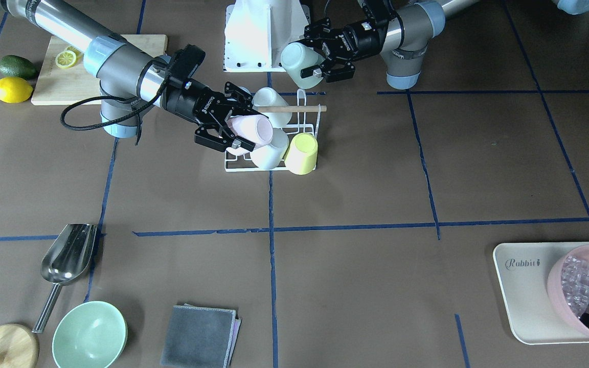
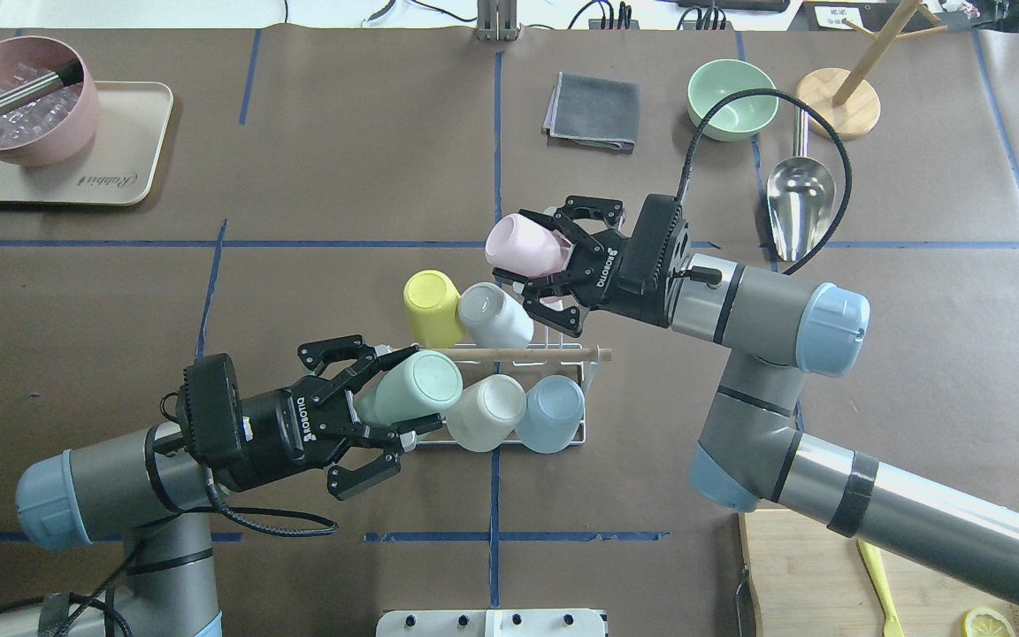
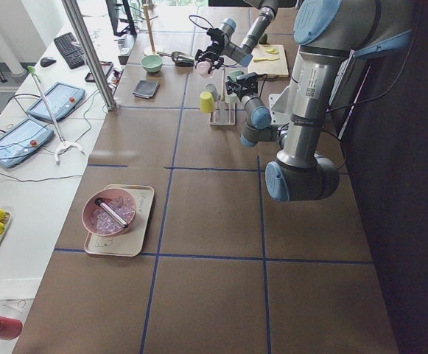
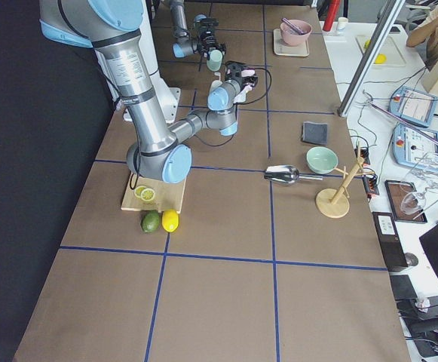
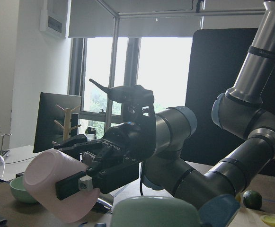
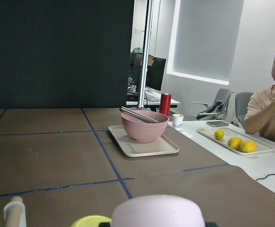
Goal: Place cup on cup holder
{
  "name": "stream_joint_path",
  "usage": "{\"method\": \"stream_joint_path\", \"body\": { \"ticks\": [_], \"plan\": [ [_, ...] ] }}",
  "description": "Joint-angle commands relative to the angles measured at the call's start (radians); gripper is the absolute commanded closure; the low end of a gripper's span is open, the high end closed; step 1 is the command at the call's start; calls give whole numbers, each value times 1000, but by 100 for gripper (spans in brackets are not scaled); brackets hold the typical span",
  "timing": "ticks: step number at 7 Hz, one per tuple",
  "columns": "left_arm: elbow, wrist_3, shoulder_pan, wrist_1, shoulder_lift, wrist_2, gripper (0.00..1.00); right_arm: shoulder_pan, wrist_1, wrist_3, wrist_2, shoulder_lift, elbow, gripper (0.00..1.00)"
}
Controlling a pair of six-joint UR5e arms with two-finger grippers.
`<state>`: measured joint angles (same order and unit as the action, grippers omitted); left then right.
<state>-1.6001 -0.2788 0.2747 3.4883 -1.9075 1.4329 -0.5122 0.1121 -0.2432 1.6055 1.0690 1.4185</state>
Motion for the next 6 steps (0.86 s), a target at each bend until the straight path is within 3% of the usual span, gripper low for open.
{"method": "stream_joint_path", "body": {
  "ticks": [1,6],
  "plan": [
    [23,-2,-2,0,-11,0,93,18,17,4,-9,3,-18,100],
    [46,-3,0,0,-33,-2,94,58,101,49,-9,34,-36,100]
  ]
}}
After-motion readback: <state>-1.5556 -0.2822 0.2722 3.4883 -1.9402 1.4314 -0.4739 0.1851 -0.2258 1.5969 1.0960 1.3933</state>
